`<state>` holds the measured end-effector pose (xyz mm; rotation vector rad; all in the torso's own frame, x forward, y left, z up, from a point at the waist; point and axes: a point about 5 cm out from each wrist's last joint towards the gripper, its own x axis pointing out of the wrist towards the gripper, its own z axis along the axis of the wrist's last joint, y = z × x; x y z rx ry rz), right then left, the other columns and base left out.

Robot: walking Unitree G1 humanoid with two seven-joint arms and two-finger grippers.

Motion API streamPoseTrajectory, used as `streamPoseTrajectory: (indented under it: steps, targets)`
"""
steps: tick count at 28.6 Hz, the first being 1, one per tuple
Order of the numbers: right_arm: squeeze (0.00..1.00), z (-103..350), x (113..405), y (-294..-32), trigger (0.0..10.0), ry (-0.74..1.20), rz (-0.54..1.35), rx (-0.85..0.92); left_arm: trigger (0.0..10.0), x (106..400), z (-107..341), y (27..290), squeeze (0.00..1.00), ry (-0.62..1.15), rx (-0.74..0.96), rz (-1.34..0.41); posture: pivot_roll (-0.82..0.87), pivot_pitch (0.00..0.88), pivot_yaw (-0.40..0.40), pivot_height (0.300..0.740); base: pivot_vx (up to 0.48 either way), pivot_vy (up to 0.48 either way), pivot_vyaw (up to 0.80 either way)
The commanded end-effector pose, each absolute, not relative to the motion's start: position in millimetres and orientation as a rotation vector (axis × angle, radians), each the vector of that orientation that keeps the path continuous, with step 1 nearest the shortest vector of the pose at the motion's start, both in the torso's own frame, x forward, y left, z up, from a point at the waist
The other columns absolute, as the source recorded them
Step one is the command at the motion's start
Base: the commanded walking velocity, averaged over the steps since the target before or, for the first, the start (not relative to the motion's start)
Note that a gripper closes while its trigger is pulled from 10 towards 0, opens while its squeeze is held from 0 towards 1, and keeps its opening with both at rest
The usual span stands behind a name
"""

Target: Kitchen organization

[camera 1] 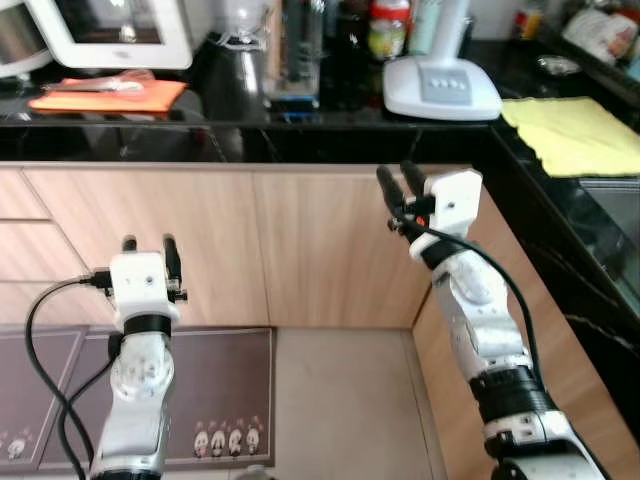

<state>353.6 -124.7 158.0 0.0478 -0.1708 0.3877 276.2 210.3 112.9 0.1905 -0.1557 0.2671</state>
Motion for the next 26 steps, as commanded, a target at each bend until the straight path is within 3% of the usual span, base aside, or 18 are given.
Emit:
streamPoseTrajectory:
  steps: [1, 6, 9, 16, 21, 26]
  targets:
    - [0.0, 136.4, 354.4, -126.8, 10.0, -0.068, 0.384, 0.082, 10.0, 274.5, 90.1, 210.2, 0.0, -0.065, 0.162, 0.255, -0.05, 0.0, -0.052, 0.706, 0.0, 0.0, 0.0]
    - [0.0, 65.2, 337.8, -125.5, 10.0, 0.264, 0.413, 0.014, 10.0, 264.6, 39.8, 211.1, 0.0, 0.138, 0.108, 0.24, -0.03, 0.0, -0.059, 0.706, 0.0, 0.0, 0.0]
    - [0.0, 48.1, 329.3, -126.1, 10.0, 0.34, 0.428, -0.024, 10.0, 260.7, 24.9, 207.0, 0.0, 0.205, 0.091, 0.206, -0.02, 0.0, -0.063, 0.706, 0.0, 0.0, 0.0]
    - [0.0, -21.1, 278.5, -138.4, 10.0, 0.678, 0.347, -0.08, 10.0, 228.7, -41.6, 194.7, 0.0, 0.583, 0.089, 0.152, -0.03, 0.0, -0.071, 0.706, 0.0, 0.0, 0.0]
    - [0.0, -43.8, 253.6, -150.2, 10.0, 0.804, 0.283, -0.134, 10.0, 220.1, -53.0, 194.1, 0.0, 0.661, 0.059, 0.115, -0.03, 0.001, -0.065, 0.706, 0.0, 0.0, 0.0]
    - [0.0, -58.9, 232.2, -161.6, 10.0, 0.89, 0.25, -0.128, 10.0, 207.6, -60.5, 212.7, 0.0, 0.721, 0.054, 0.168, -0.03, 0.0, -0.062, 0.706, 0.0, 0.0, 0.0]
